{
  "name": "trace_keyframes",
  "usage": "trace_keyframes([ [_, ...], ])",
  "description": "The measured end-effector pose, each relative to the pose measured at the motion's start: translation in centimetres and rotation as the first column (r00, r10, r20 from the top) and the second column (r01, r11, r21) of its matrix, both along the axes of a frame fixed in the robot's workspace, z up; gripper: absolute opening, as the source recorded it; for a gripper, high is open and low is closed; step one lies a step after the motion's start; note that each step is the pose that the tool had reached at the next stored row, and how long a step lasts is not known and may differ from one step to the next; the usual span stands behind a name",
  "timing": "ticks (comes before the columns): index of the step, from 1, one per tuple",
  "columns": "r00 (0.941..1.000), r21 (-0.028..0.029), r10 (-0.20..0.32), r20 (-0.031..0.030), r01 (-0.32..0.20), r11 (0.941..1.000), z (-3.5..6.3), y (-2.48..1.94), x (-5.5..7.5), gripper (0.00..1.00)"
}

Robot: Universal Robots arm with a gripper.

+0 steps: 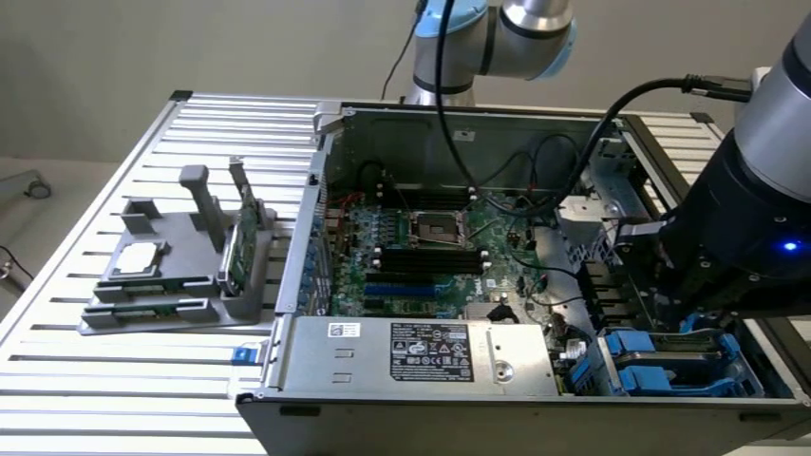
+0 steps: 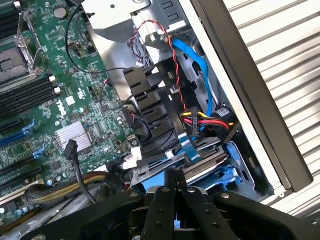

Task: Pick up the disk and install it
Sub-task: 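Insert the first disk wire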

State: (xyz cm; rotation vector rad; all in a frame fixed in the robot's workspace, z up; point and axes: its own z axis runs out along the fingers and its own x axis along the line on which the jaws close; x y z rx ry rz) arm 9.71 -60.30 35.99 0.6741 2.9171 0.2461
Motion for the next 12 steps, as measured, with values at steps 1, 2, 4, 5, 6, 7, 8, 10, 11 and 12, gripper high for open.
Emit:
trace_keyframes([
  [1, 1.0, 0.003, 0.0, 0.0, 0.0, 1.0, 0.01, 0.06, 0.1, 0.14],
  [2, 1.0, 0.0058, 0.0, 0.0, 0.0, 1.0, 0.0, 0.11, 0.2, 0.14],
  [4, 1.0, 0.0111, 0.0, -0.0001, 0.0, 0.9999, 0.0, 0.22, 0.4, 0.14],
  [5, 1.0, 0.0135, 0.0, -0.0001, 0.0, 0.9999, 0.0, 0.28, 0.6, 0.14],
  [6, 1.0, 0.016, 0.0, -0.0001, 0.0, 0.9999, 0.0, 0.34, 0.7, 0.14],
  [7, 1.0, 0.0187, 0.0, -0.0001, 0.0, 0.9998, 0.0, 0.39, 0.8, 0.14],
  [8, 1.0, 0.0214, 0.0, -0.0001, 0.0, 0.9998, 0.0, 0.45, 1.0, 0.14],
  [10, 1.0, 0.0266, 0.0, -0.0001, 0.0, 0.9996, 0.01, 0.56, 1.3, 0.14],
  [11, 1.0, 0.0294, 0.0, -0.0001, 0.0, 0.9996, 0.01, 0.61, 1.4, 0.14],
  [12, 1.0, 0.032, 0.0, -0.0001, 0.0, 0.9995, 0.0, 0.67, 1.6, 0.14],
])
